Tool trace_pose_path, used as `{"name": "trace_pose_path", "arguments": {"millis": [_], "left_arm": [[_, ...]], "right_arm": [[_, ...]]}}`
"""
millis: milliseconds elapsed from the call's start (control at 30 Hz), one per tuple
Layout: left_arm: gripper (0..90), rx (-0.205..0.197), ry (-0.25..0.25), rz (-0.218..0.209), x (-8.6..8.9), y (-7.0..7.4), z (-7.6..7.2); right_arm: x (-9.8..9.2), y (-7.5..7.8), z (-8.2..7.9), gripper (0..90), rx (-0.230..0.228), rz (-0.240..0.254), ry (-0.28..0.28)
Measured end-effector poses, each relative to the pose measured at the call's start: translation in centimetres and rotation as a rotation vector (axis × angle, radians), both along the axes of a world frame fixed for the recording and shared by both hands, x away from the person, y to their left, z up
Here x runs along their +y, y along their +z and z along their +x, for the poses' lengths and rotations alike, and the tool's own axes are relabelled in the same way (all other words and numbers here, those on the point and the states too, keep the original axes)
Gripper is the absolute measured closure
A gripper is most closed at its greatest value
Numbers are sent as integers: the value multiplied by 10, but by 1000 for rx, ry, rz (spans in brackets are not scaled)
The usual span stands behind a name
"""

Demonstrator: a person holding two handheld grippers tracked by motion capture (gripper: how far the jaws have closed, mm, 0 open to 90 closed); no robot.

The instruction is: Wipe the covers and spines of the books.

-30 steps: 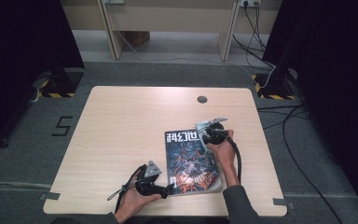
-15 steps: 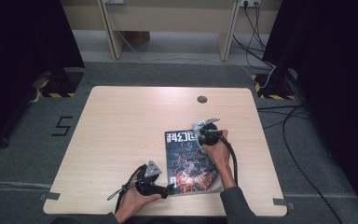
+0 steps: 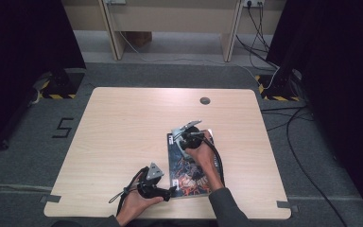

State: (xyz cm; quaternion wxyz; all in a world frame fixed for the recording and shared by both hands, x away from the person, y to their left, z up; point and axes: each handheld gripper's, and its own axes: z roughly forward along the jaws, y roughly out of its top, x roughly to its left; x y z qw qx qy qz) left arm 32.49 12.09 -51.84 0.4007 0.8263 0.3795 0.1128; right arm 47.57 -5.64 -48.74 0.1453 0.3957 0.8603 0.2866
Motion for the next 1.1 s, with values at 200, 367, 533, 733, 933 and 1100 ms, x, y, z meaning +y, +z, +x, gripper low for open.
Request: {"name": "trace_pose_path", "arguments": {"millis": [200,367,533,733,933,1100], "left_arm": [[149,0,1,-1,0,0,0],[150,-1,2,-1,0,0,0],[150,-3,1,-3,0,0,0],[150,-3,2,-4,0,0,0],[150,-2,2,-1,0,0,0],[154,6,-4,0,0,0,1]], "right_arm": [[11,1,-6,659,8,-12,72],[10,0,0,651,9,11,40],[17,1,0,655,10,-19,45],[22,4,-18,655,50,-30,162],[16,2,-26,657,50,-1,198],[16,2,-31,658,40,-9,184]]}}
